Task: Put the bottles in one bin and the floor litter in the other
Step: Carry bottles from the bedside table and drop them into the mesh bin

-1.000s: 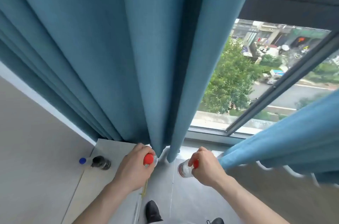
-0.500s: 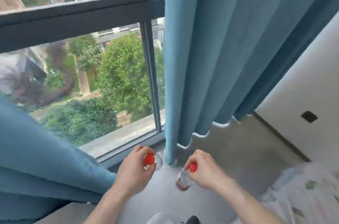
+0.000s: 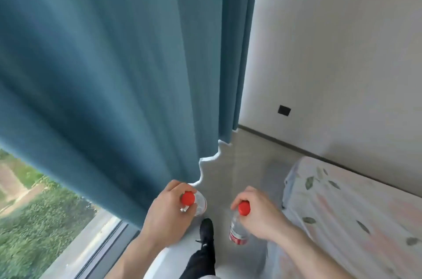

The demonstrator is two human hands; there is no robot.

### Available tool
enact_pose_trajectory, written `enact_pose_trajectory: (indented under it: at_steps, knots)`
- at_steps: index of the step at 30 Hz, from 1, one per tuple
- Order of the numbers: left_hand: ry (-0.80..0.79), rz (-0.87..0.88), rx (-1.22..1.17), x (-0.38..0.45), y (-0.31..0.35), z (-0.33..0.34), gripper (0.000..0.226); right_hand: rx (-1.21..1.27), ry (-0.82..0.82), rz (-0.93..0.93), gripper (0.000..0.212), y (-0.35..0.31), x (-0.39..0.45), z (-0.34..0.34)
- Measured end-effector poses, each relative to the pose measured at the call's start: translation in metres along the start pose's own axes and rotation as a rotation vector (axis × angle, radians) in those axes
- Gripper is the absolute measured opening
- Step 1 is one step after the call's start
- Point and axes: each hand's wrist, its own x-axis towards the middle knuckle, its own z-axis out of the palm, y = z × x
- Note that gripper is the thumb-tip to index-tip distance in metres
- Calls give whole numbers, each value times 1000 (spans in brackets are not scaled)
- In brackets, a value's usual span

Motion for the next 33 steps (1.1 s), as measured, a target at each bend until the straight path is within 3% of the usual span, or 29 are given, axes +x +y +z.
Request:
enact_pose_trajectory:
  at_steps: [21, 33]
  knots:
    - [-229, 336, -15, 372, 110, 24, 18, 34, 249, 245, 34, 64, 208, -185]
    - [-394, 522, 70, 513, 236, 107, 19, 237, 392, 450, 31, 180, 269, -270]
